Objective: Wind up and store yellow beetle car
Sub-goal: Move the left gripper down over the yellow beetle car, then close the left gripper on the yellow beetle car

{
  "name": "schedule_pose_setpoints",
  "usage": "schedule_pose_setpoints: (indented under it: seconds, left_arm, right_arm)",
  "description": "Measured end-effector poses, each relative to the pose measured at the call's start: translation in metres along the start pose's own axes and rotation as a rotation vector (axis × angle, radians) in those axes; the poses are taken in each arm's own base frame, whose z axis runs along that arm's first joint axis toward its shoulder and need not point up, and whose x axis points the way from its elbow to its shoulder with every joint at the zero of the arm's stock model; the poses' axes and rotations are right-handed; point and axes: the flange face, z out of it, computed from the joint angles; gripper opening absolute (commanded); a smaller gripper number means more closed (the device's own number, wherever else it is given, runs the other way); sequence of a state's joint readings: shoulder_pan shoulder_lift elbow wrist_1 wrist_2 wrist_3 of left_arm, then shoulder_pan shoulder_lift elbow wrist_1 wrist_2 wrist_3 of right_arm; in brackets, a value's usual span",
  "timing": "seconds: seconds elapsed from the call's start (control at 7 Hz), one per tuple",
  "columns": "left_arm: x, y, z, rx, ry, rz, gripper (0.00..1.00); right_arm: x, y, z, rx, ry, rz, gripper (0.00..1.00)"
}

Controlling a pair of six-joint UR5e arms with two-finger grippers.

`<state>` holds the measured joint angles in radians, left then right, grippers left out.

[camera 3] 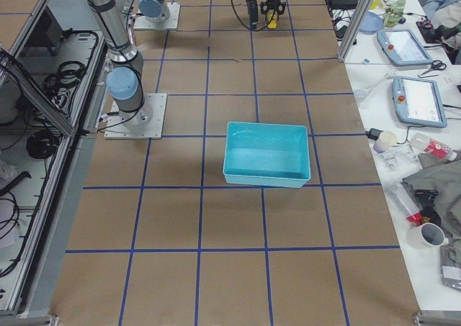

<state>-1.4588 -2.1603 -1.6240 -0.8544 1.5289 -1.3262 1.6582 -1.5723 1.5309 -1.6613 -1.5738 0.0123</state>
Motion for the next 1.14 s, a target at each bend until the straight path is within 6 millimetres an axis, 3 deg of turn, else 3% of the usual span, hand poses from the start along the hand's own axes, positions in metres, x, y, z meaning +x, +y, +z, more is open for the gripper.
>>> schedule_pose_setpoints:
  seconds: [0.43, 0.86, 1.14]
  left_arm:
    - [0.002, 0.003, -0.011, -0.011, 0.018, 0.009, 0.0]
    - [0.001, 0.047, -0.023, -0.173, 0.03, -0.063, 0.0]
    - [0.0, 0.058, -0.02, -0.196, -0.004, -0.143, 0.0]
  right_arm:
    - [0.0, 0.0, 0.001, -0.001, 0.001, 0.0, 1.0]
    - [0.0, 0.0, 0.001, -0.001, 0.0, 0.0, 1.0]
    - [0.0, 0.0, 0.001, -0.002, -0.001, 0.0, 1.0]
